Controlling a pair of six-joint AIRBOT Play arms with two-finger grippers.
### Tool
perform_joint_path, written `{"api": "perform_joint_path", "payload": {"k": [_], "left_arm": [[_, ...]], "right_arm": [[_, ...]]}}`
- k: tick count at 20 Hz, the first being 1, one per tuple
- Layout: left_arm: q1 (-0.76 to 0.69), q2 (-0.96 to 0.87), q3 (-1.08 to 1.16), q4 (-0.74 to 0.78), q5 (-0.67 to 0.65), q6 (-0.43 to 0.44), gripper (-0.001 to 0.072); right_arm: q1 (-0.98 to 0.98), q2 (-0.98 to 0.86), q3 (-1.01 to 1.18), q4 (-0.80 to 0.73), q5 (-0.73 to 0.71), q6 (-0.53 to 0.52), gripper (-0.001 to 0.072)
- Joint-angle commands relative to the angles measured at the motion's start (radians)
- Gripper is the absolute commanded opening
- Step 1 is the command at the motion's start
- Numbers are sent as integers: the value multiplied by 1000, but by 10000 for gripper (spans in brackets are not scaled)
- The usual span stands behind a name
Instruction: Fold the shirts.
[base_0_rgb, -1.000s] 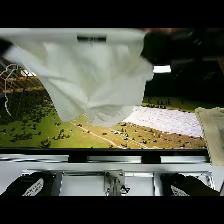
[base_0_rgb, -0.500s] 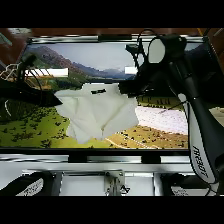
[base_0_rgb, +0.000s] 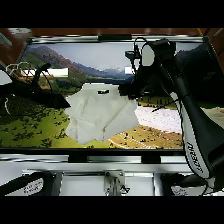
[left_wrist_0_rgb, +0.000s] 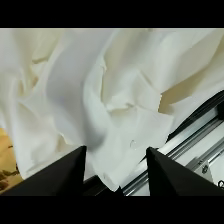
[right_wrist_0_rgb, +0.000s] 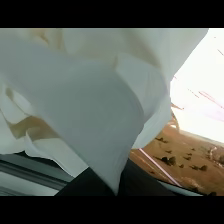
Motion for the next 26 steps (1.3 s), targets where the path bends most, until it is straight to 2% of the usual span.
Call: {"api": "perform_joint_path", "payload": {"k": [1, 4, 7, 8, 11, 13, 15, 18, 19, 22, 23, 24, 26], "left_arm": [[96, 9, 160, -7, -35, -4, 590], [277, 37, 289, 42, -34, -13, 614], [472, 37, 274, 185, -14, -85, 613], [531, 34, 246, 178, 21, -91, 614], [667, 20, 157, 188, 170, -74, 625], [729, -31, 161, 224, 175, -48, 625], [770, -97, 163, 256, 158, -24, 621], [774, -208, 163, 264, 170, 71, 601], [767, -236, 165, 272, 187, 103, 519], [746, -293, 169, 395, 261, 143, 523], [742, -309, 175, 444, 278, 153, 554], [737, -326, 182, 489, 288, 164, 556], [733, -352, 186, 517, 320, 169, 556]], "right_arm": [[0, -2, 0, 0, 7, 6, 87], [0, -2, 0, -1, 4, 5, 87], [0, -2, 0, -1, 2, 5, 87], [0, -2, 0, 1, 2, 5, 87], [0, -2, 0, 8, 2, 5, 87], [0, -2, 0, 7, 1, 5, 87], [0, -2, 0, 7, -4, 6, 87], [0, -2, 0, 7, -5, 17, 87], [0, -2, 0, 7, -6, 17, 87], [0, -2, 0, 6, -8, 18, 87], [0, -2, 0, 6, -10, 23, 87], [0, -2, 0, 6, -13, 31, 87], [0, -2, 0, 6, -33, 43, 87]]}}
